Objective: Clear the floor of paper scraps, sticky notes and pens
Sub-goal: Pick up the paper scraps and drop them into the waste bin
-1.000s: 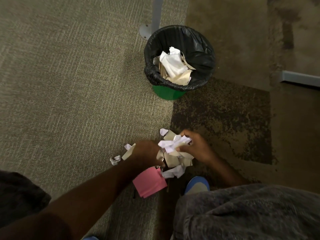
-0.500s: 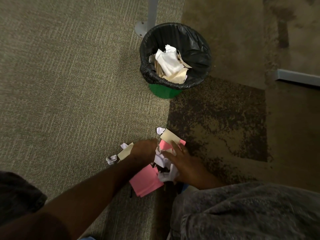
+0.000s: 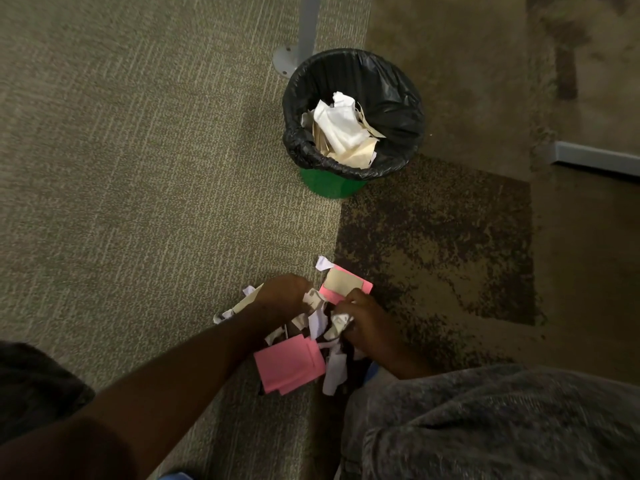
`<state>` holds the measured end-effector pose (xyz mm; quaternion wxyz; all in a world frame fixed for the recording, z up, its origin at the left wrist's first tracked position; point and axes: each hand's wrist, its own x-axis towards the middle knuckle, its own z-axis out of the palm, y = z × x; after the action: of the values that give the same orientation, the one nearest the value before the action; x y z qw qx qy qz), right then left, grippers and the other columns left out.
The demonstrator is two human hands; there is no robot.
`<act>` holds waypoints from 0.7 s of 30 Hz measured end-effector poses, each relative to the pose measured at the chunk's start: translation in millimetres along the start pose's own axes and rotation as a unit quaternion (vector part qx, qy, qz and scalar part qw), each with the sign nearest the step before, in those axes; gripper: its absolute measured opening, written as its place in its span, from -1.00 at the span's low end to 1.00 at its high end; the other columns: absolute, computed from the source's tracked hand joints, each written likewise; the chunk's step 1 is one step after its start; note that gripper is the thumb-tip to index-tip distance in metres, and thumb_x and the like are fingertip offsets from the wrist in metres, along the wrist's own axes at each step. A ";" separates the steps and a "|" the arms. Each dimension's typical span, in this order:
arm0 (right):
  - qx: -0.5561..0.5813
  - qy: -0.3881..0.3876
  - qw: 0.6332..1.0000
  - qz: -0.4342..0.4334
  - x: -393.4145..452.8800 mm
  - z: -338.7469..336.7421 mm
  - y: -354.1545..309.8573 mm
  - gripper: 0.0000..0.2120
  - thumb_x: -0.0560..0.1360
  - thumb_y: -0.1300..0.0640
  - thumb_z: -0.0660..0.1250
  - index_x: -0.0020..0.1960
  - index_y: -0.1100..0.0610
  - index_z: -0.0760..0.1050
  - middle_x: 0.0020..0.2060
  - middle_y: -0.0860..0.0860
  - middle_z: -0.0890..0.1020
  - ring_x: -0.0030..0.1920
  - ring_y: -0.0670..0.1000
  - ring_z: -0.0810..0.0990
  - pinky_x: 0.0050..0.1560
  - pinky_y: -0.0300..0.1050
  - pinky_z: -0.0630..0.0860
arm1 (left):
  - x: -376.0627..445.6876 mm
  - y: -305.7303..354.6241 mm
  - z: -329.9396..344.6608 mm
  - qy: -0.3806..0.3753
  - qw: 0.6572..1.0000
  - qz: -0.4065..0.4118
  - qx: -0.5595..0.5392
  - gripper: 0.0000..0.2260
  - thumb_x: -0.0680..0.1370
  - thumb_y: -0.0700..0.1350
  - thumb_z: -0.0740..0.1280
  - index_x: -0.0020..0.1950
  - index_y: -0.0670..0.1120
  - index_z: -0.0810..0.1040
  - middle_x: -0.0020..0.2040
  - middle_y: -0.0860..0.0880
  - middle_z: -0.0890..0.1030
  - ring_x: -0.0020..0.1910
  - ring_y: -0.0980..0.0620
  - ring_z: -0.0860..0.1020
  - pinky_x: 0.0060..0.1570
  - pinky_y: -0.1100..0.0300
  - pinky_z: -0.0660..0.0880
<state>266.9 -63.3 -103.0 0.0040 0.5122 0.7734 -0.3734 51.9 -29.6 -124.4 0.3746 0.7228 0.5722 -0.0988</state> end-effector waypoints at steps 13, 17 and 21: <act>0.568 0.056 0.819 0.060 41.9 -167.8 -78.1 -0.73 0.29 0.34 0.54 -0.13 0.04 0.60 -0.08 0.07 0.72 -0.15 0.06 0.70 -0.30 -0.03 0.67 | 6.9 -19.7 -77.7 0.006 0.970 0.081 -0.229 -0.74 0.40 -0.04 0.55 -0.27 -0.21 0.63 -0.32 -0.14 0.61 -0.34 -0.01 0.54 -0.25 0.13 0.43; 0.575 0.113 0.811 -0.003 81.5 -240.7 -104.4 -0.65 0.32 0.27 0.54 0.05 0.19 0.52 -0.12 0.03 0.73 -0.11 0.05 0.72 -0.24 -0.02 0.69 | 3.2 -19.0 -103.2 -0.022 0.946 0.108 -0.306 -0.83 0.39 -0.08 0.57 -0.35 0.00 0.62 -0.38 0.06 0.56 -0.38 0.19 0.48 -0.30 0.23 0.38; 0.577 0.159 0.801 0.031 134.2 -268.1 -111.9 -0.64 0.44 0.37 0.44 0.18 0.13 0.50 -0.12 0.04 0.65 -0.11 0.01 0.66 -0.06 0.10 0.64 | -0.8 -13.1 -132.3 -0.041 0.931 0.094 -0.350 -0.90 0.41 -0.12 0.55 -0.15 -0.12 0.71 -0.37 0.00 0.58 -0.41 0.16 0.44 -0.40 0.29 0.33</act>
<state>215.0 176.7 102.4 -0.4033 0.4961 0.3885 -0.6635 2.0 57.2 -36.9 0.6344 0.5915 0.4844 0.1143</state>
